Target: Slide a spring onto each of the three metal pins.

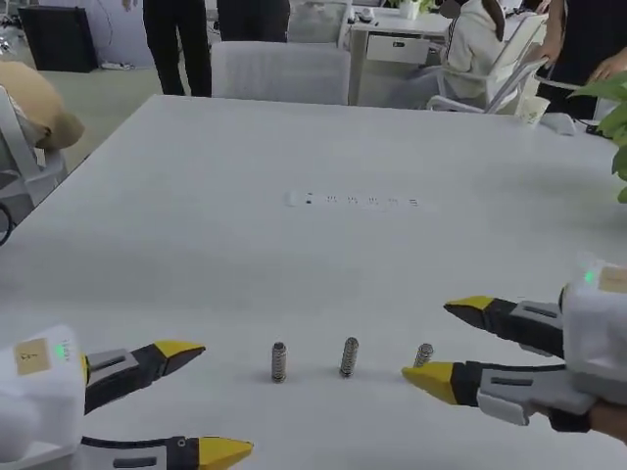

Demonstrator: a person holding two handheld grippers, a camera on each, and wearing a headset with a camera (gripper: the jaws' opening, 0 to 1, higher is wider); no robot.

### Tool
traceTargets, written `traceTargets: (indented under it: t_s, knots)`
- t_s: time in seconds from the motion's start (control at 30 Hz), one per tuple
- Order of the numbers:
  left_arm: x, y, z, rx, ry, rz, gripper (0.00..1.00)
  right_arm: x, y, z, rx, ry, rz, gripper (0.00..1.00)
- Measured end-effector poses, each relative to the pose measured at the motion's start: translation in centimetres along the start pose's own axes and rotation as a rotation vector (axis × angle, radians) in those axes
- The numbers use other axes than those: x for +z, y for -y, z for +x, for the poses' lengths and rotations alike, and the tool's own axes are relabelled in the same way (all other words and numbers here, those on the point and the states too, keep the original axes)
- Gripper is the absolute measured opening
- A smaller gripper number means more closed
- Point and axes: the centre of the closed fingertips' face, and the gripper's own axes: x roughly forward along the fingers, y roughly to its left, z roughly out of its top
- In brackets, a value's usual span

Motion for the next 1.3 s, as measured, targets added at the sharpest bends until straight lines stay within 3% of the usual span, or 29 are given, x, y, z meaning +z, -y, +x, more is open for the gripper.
traceTargets:
  t_s: [0.43, 0.8, 0.93, 1.13, 1.2, 1.3]
  knots:
    - [-1.2, 0.0, 0.1, 0.0, -0.016, -0.026, 0.63, -4.3, 0.1, -1.0, -0.043, 0.013, 0.074, 0.71]
    - [-2.1, -0.2, 0.3, 0.008, -0.026, -0.05, 0.66, -5.6, 0.1, -1.1, -0.064, 0.013, 0.108, 0.84]
    - [-2.3, -0.2, 0.4, 0.007, -0.03, -0.055, 0.67, -5.5, 0.3, -1.2, -0.087, 0.037, 0.125, 0.9]
    - [-2.7, -0.2, 0.6, 0.008, -0.034, -0.067, 0.68, -6.9, 0.3, -1.2, -0.097, 0.034, 0.148, 0.91]
    - [-2.9, -0.2, 0.6, 0.008, -0.036, -0.07, 0.68, -7.6, 0.0, -1.1, -0.099, 0.012, 0.146, 0.9]
    - [-2.9, -0.2, 0.6, 0.008, -0.031, -0.078, 0.68, -7.4, -0.2, -1.2, -0.096, 0.018, 0.154, 0.91]
